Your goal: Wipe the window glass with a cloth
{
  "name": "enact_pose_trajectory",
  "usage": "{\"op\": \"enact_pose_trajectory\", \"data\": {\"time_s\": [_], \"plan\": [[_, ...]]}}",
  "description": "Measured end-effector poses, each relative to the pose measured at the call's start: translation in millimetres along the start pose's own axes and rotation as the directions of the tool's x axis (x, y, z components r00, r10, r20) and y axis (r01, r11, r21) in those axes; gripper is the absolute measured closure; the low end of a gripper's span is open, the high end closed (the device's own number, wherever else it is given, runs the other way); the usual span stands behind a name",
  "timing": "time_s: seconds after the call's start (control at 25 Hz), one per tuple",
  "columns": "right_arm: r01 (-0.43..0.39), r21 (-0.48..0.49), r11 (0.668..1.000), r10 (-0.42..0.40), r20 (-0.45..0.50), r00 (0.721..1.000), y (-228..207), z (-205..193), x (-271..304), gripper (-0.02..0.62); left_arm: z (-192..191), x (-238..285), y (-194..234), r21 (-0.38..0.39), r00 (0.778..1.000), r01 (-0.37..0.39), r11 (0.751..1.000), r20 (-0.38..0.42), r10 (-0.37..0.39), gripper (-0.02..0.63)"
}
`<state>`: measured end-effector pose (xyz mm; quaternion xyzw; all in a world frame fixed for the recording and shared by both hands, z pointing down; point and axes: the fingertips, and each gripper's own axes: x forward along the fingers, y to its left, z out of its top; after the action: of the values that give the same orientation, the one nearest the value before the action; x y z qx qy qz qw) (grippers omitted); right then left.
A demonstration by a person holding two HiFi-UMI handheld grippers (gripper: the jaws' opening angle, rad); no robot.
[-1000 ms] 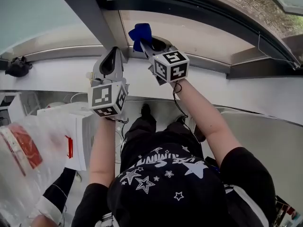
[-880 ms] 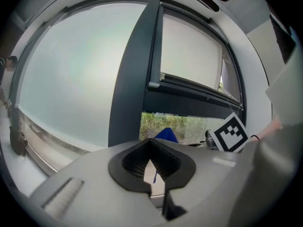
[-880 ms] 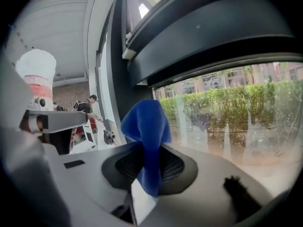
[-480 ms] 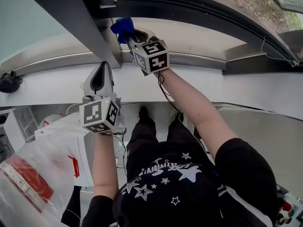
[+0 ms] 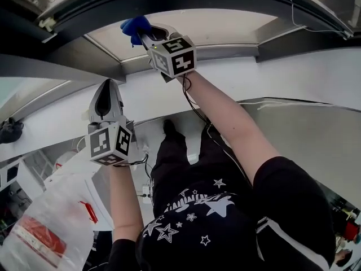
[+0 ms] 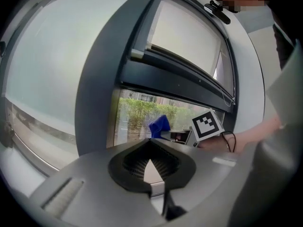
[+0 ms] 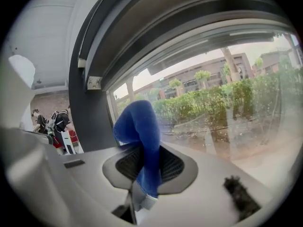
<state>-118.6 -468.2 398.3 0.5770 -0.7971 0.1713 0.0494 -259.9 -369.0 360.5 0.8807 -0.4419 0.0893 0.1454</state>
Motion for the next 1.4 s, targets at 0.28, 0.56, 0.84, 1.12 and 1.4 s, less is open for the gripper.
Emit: {"op": "enact_pose_trajectory", "data": {"time_s": [0.28,0.56,0.84,1.12,1.4], "plan": [[0.08,0.065,0.995,-0.083,0.045,0.996,-92,5,-75,0.518,2,34,-73,0.044,0.999,0.046,0.998,-0.011,-0.046,0.597],[0.191,0.094,0.977,-0.197,0.059,0.979,-198,6,-162,0.518,-1,84,-177,0.078,0.988,0.15,0.986,-0.03,-0.148,0.597],[0.324,0.156,0.933,-0.339,0.078,0.937,-303,-1,-247,0.518,-8,124,-273,0.101,0.969,0.247,0.964,-0.051,-0.243,0.598],[0.409,0.239,0.881,-0.448,0.14,0.883,-390,4,-316,0.518,-19,150,-338,0.125,0.959,0.281,0.951,-0.067,-0.275,0.597],[0.491,0.327,0.807,-0.565,0.188,0.803,-451,7,-379,0.518,-25,176,-406,0.13,0.941,0.339,0.932,-0.065,-0.333,0.598]]}}
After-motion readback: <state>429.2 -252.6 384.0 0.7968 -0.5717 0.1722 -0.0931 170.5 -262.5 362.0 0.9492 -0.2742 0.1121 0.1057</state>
